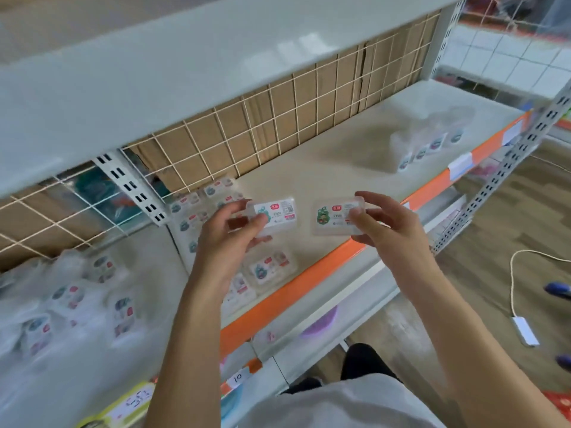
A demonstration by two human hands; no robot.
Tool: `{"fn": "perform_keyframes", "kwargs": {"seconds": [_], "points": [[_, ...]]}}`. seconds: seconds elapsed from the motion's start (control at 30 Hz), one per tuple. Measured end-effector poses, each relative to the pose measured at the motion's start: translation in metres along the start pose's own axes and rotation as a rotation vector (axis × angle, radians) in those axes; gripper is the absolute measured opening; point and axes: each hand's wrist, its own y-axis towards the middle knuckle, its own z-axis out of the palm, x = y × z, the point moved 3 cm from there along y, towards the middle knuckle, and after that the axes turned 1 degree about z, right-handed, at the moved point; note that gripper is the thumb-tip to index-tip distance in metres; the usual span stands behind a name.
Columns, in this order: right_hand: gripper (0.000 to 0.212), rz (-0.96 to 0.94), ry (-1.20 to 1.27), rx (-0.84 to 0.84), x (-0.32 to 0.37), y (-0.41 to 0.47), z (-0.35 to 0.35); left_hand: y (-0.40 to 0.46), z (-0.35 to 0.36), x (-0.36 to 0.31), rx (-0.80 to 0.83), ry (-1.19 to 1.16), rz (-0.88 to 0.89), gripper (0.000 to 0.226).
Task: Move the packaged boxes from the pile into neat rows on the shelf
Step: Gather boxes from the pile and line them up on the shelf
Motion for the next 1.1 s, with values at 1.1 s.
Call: {"fn": "perform_keyframes", "kwargs": {"seconds": [1.1], "points": [[0.028, 0.038, -0.087, 0.419, -0.015, 0.215, 0.059, 0.163, 0.035, 0.005, -0.477, 0.87, 0.107, 0.041]]}}
